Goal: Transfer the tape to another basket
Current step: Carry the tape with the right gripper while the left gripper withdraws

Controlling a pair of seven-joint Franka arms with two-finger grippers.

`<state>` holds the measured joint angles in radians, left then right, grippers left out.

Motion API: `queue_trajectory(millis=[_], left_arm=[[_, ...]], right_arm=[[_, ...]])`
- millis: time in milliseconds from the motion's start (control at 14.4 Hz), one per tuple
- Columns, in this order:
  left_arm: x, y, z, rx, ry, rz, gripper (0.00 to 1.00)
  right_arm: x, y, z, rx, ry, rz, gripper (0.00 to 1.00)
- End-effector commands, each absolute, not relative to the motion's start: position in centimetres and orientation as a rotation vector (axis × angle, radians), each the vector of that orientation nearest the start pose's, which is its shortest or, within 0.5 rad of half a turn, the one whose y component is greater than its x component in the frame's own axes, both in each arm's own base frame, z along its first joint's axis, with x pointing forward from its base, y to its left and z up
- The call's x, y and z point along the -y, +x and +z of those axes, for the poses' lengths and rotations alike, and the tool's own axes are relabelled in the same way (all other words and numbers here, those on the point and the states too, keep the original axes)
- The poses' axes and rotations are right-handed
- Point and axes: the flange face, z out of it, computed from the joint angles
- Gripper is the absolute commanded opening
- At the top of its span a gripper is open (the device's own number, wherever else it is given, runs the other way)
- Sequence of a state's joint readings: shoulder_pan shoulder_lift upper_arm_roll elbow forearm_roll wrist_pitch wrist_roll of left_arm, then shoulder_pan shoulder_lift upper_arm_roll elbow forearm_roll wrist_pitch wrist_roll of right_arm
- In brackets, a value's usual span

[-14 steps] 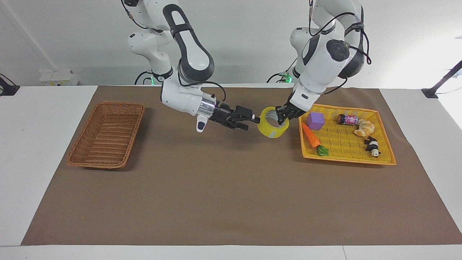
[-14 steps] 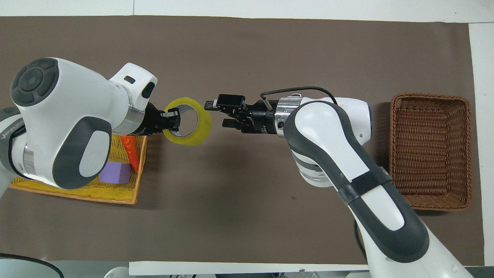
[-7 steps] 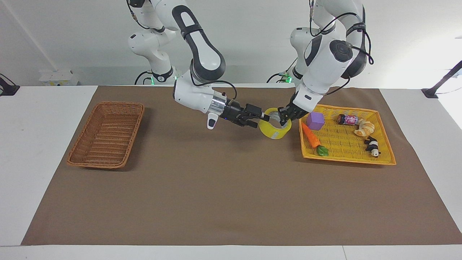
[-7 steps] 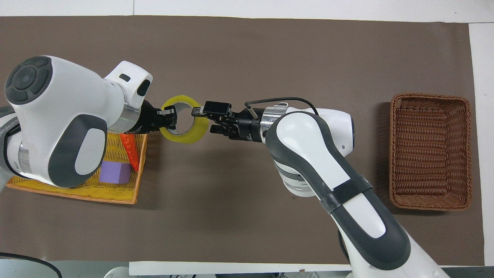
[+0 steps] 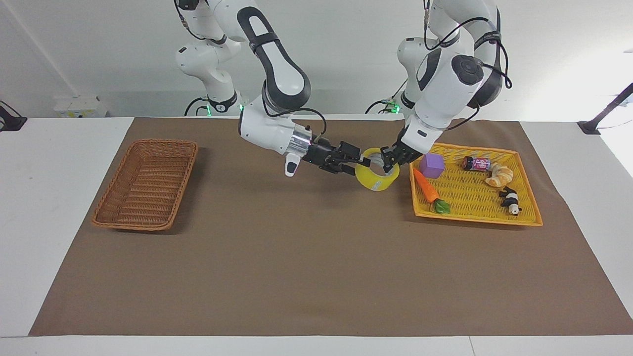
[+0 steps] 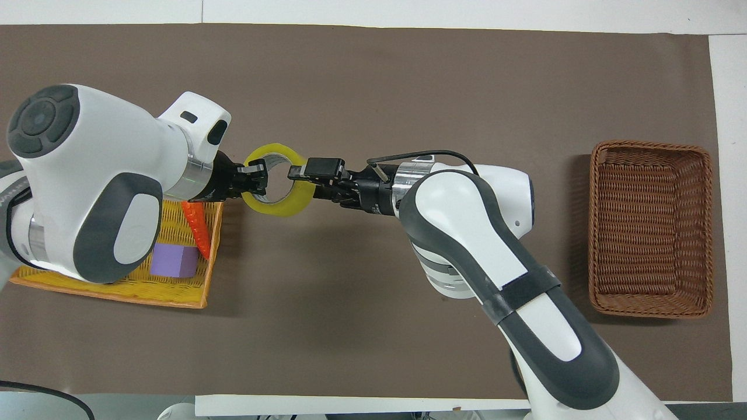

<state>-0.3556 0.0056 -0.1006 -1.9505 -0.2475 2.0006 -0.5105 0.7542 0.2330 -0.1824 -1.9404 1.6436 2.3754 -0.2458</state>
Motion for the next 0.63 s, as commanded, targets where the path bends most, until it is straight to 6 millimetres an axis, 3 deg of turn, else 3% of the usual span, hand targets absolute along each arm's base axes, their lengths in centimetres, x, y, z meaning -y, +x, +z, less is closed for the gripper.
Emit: queue_trajectory(millis=[0, 70, 209, 278, 417, 556], left_arm=[[26.4, 50.5, 48.9, 0.284, -3.373, 0.095, 0.0], [26.4, 50.5, 48.9, 0.284, -3.373, 0.097, 0.0], [26.4, 50.4, 48.9, 0.286, -3.372, 0.1, 0.01], [26.4, 50.5, 49.0, 0.289, -3.372, 0.098, 0.15], [26.4, 50.6, 49.8, 0.272, -3.378, 0.071, 0.99], [24.9, 51.3, 53.0, 0.305, -3.385, 0.055, 1.0]], right_arm=[[-36.6, 51.2, 38.9, -0.34, -1.947, 0.031, 0.11], [-36.7, 51.2, 38.9, -0.337, -1.948, 0.032, 0.0], [-36.6, 51.2, 38.9, -0.304, -1.969, 0.022, 0.0], [-36.5, 51.3, 39.0, -0.295, -1.976, 0.017, 0.0], [-36.4, 51.3, 38.9, -0.291, -1.978, 0.019, 0.0], [-36.3, 51.4, 39.0, -0.288, -1.978, 0.017, 0.0]])
